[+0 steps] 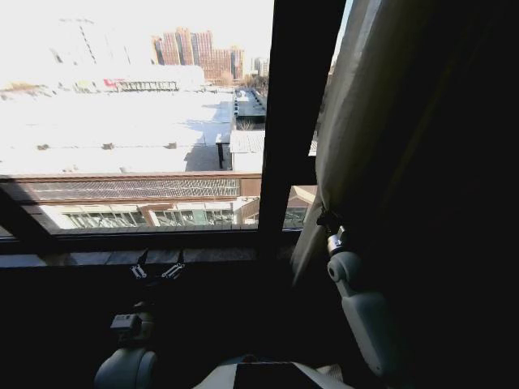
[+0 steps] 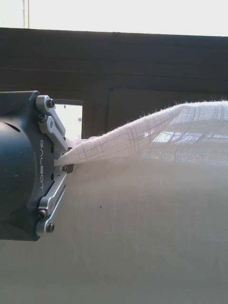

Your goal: Open the curtains by pulling them apart, changing their state from closed to fully open.

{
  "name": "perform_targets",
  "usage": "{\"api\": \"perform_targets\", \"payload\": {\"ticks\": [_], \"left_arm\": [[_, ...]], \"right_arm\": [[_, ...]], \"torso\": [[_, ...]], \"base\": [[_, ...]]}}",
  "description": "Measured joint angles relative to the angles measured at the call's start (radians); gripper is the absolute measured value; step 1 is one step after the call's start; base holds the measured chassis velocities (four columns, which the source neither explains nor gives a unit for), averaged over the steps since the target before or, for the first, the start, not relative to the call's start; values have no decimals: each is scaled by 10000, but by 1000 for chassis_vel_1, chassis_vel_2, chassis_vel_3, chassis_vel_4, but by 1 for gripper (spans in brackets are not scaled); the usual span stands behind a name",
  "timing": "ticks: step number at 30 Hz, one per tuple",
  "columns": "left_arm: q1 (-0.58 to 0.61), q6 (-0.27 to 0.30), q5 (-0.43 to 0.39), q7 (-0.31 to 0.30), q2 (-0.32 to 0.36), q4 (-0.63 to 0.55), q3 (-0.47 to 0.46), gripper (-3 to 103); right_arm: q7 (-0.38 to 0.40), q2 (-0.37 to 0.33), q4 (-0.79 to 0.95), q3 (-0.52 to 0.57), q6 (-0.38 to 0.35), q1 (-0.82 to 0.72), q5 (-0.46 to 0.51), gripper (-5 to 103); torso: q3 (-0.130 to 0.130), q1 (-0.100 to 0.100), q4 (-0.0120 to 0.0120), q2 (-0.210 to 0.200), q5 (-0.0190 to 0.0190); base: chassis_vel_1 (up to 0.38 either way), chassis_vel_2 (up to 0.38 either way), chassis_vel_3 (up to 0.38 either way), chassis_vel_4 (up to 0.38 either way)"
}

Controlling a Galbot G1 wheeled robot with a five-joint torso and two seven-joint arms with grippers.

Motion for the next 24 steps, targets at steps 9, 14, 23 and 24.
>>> {"api": "perform_targets", "payload": {"ticks": [9, 14, 23, 24], "left_arm": [[-13, 0, 3, 1, 1, 27, -2, 100], [-18, 0, 4, 2, 5, 31, -6, 100], [-40, -2, 3, 20, -2, 101, 28, 100], [-44, -5, 3, 22, -3, 111, 29, 100]], "right_arm": [[-75, -1, -9, 13, -1, -17, 6, 0], [-93, 2, -12, 14, -1, -18, -11, 0], [-96, 13, -44, 14, 41, -41, -54, 0], [-91, 18, -53, 20, 48, -49, -58, 0]], "torso": [[0, 0, 0, -1, -1], [0, 1, 0, 0, -1], [1, 1, -3, -1, 6], [1, 1, -2, -1, 6]], "base": [[-74, -72, 79, 72], [-205, -195, 217, 193], [-197, -189, 198, 205], [-40, -87, 49, 50]]}}
